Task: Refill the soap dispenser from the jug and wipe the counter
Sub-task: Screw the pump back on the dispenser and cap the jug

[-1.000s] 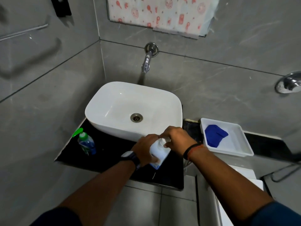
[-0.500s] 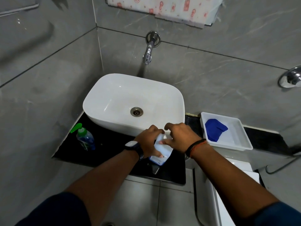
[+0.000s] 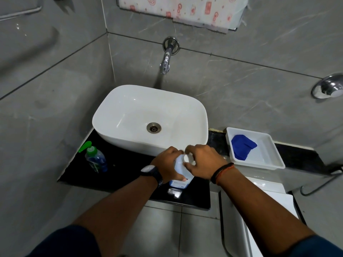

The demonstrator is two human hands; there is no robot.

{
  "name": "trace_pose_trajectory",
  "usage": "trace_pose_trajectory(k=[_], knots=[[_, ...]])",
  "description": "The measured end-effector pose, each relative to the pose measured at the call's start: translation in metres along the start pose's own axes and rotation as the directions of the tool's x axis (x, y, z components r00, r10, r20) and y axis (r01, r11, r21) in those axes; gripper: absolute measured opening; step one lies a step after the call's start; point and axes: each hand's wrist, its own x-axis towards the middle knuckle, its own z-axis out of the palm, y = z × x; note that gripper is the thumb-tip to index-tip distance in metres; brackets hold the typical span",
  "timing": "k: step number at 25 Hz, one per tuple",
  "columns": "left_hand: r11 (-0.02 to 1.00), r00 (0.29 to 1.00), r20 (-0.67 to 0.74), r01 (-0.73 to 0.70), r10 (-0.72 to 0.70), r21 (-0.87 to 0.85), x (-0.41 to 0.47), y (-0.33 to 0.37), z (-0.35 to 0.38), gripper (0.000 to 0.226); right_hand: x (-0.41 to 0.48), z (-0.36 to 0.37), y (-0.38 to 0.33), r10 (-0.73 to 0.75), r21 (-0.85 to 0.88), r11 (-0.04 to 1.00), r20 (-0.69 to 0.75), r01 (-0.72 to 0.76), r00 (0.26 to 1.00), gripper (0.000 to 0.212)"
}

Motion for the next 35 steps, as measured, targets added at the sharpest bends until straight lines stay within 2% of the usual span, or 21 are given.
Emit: trace_pose_trajectory(k=[1, 4, 5, 7, 8, 11, 14, 17, 20, 22, 28, 30, 32, 35], knots=[[1.0, 1.0, 0.003, 0.003, -0.003, 0.0, 0.0, 0.0, 0.0, 0.076, 0.0, -0.001, 0.0, 0.01, -0.02, 1.0, 0.004, -0.01, 1.0, 0.037], [1.0, 1.0, 0.016, 0.024, -0.024, -0.013, -0.001, 0.0, 0.001, 0.076, -0.002, -0.001, -0.001, 0.079, -0.135, 0.987, -0.053, -0.085, 0.995, 0.065], [0.999, 0.999, 0.017, 0.033, -0.033, -0.022, -0.001, -0.001, 0.001, 0.076, -0.002, 0.0, -0.002, 0.068, -0.094, 0.993, -0.046, -0.072, 0.997, 0.065], [0.999, 1.0, 0.005, 0.024, -0.024, -0.029, -0.002, -0.002, 0.001, 0.075, -0.002, 0.001, -0.003, 0.005, -0.02, 1.0, 0.007, -0.005, 1.0, 0.047], [0.999, 1.0, -0.007, 0.016, -0.016, -0.028, -0.002, -0.003, 0.001, 0.074, -0.002, 0.001, -0.002, 0.002, -0.037, 0.999, 0.015, -0.002, 1.0, 0.039], [0.999, 0.999, -0.019, 0.034, -0.035, -0.04, -0.003, -0.003, 0.002, 0.076, -0.003, 0.002, 0.001, 0.045, -0.042, 0.998, -0.016, -0.045, 0.999, 0.045], [0.999, 0.999, -0.025, 0.03, -0.032, -0.042, -0.003, -0.004, 0.005, 0.076, -0.004, 0.006, 0.002, -0.016, 0.042, 0.999, 0.0, 0.016, 1.0, 0.032], [0.999, 0.999, -0.031, 0.04, -0.041, -0.036, -0.003, -0.004, 0.005, 0.08, -0.005, 0.007, 0.005, 0.025, -0.003, 1.0, -0.055, -0.026, 0.998, 0.041], [0.996, 0.998, -0.015, 0.06, -0.061, -0.061, -0.005, -0.004, 0.004, 0.083, -0.006, 0.01, 0.004, -0.029, 0.074, 0.997, -0.029, 0.031, 0.999, 0.029], [0.997, 0.999, -0.028, 0.042, -0.044, -0.063, -0.006, -0.001, 0.004, 0.079, -0.004, 0.01, 0.004, 0.015, 0.058, 0.998, -0.052, -0.012, 0.999, 0.023], [0.995, 0.997, -0.03, -0.071, 0.073, 0.077, -0.001, 0.002, 0.002, 0.063, 0.002, 0.024, -0.008, 0.149, 0.076, 0.987, -0.169, -0.138, 0.974, 0.037], [0.993, 0.996, -0.045, -0.067, 0.072, 0.1, 0.0, 0.002, 0.003, 0.055, 0.0, 0.026, -0.009, 0.183, 0.126, 0.979, -0.184, -0.162, 0.966, 0.038], [0.997, 0.996, -0.075, -0.044, 0.048, 0.06, 0.0, 0.0, 0.005, 0.05, -0.01, 0.029, -0.003, 0.231, 0.257, 0.952, -0.261, -0.163, 0.937, 0.035], [0.998, 0.995, -0.087, -0.048, 0.043, -0.049, 0.001, 0.007, -0.001, 0.058, -0.036, 0.039, 0.012, 0.337, 0.469, 0.878, -0.469, -0.093, 0.816, 0.014]])
